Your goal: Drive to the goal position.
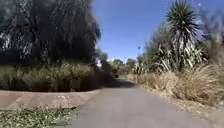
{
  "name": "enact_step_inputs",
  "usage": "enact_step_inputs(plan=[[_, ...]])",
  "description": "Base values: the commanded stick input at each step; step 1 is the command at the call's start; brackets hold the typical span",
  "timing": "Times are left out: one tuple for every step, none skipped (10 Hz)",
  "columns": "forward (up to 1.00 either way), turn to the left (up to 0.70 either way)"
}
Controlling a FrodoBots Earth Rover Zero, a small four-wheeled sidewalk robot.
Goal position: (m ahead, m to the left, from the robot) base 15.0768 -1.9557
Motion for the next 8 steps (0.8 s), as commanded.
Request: enact_step_inputs(plan=[[0.85, 0.00], [0.85, 0.00], [0.85, 0.00], [0.85, 0.00], [0.85, 0.00], [0.85, -0.34], [0.85, -0.34], [0.85, -0.34]])
